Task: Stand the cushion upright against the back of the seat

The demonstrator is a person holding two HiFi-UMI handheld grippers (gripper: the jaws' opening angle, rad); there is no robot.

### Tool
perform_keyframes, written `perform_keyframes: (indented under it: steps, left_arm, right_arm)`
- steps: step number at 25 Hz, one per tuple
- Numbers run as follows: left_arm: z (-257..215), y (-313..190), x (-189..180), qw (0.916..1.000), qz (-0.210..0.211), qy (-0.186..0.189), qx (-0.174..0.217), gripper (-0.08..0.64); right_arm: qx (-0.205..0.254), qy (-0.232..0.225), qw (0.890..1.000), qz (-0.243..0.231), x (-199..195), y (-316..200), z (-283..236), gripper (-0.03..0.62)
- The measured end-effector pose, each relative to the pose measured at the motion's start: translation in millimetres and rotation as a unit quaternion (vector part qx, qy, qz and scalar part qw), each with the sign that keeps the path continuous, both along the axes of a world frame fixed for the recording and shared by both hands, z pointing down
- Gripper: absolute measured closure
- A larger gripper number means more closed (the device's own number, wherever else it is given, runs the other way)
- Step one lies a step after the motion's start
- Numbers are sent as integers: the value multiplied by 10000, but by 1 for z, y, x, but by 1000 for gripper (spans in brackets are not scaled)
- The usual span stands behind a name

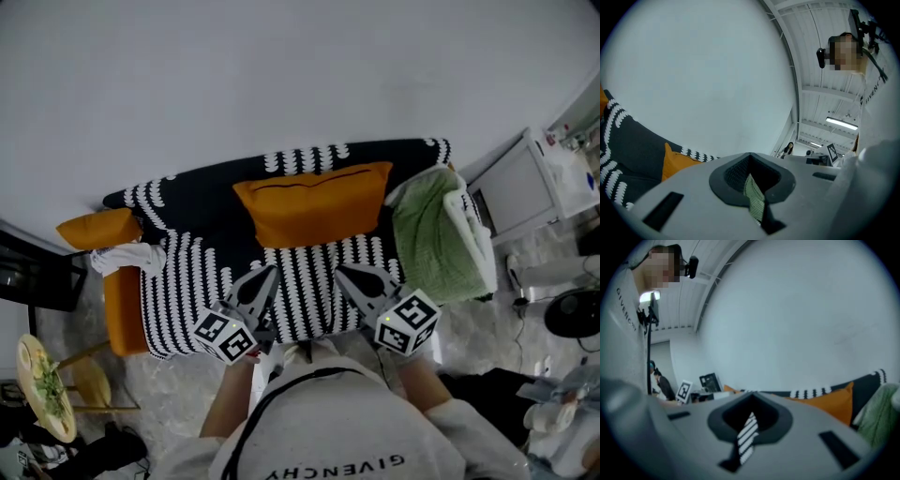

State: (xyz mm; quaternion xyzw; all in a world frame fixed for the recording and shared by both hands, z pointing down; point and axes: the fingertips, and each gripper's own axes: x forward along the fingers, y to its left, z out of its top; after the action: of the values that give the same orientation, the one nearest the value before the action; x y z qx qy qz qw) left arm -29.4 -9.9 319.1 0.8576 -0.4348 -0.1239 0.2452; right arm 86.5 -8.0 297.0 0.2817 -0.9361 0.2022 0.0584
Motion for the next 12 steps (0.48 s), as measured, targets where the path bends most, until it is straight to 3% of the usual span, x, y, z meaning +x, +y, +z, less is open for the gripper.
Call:
perform_keyframes:
  steps: [12]
  left_arm:
    - [10, -5, 5, 9999, 52, 33, -133, 535]
  right_arm:
    - [-103, 22, 9999, -15, 1, -8, 9, 575]
